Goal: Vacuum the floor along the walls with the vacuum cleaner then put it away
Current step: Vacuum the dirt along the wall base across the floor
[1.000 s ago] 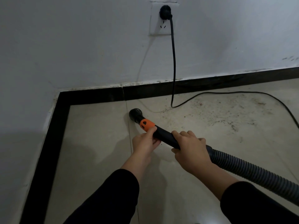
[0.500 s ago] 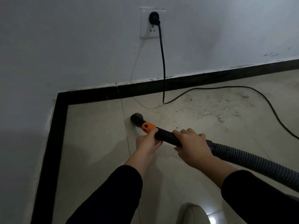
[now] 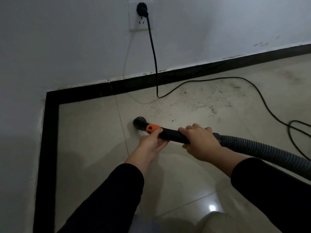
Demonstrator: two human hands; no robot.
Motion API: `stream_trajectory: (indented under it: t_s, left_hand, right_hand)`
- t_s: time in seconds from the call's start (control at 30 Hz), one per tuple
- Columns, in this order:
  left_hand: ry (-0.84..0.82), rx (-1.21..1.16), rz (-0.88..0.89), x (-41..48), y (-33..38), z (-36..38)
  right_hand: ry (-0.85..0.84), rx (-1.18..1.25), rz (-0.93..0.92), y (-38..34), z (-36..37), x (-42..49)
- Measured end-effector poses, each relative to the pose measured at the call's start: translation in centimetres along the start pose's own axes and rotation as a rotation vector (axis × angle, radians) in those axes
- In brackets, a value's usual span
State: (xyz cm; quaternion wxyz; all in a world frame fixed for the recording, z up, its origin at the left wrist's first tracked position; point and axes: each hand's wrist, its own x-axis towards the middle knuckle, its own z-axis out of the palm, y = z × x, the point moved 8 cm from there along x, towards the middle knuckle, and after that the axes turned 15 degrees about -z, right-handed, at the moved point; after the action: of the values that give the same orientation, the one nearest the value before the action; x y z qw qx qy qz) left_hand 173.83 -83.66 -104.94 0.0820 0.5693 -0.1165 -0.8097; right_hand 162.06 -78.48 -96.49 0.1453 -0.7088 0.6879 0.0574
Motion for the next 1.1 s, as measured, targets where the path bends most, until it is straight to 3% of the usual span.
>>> stream_trajectory:
  t_s: [0.5, 1.1]
  left_hand:
    - [0.021, -0.007, -0.159, -1.6, -4.6, 3.6]
    - [-0.018, -0.136, -0.140, -1.8, -13.8, 7.0]
  right_hand:
    - [-0.059, 0.023, -0.034, 2.9, 0.6, -4.6]
    - [-0.140, 0.010, -0.017, 7.3, 2.2, -10.7]
